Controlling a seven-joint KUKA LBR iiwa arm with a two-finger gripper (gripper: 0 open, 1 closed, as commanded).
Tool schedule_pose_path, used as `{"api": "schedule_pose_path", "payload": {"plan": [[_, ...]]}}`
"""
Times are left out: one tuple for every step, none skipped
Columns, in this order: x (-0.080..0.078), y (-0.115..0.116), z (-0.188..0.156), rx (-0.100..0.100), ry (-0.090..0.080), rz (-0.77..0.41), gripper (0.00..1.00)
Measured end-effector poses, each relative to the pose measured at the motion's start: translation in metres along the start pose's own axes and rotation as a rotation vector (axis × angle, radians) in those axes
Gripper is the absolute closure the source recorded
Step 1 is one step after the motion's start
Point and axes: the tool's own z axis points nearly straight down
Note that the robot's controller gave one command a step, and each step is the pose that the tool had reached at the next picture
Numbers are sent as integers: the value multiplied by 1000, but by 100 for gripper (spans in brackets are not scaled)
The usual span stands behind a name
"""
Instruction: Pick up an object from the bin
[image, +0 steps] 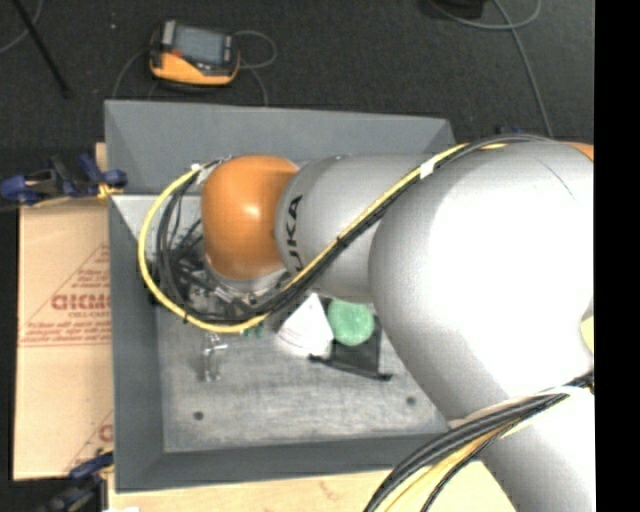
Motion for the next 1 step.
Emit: {"api": "schedule_pose_path", "payload": {"plan": [[0, 0, 0, -1, 0, 1, 0]]}}
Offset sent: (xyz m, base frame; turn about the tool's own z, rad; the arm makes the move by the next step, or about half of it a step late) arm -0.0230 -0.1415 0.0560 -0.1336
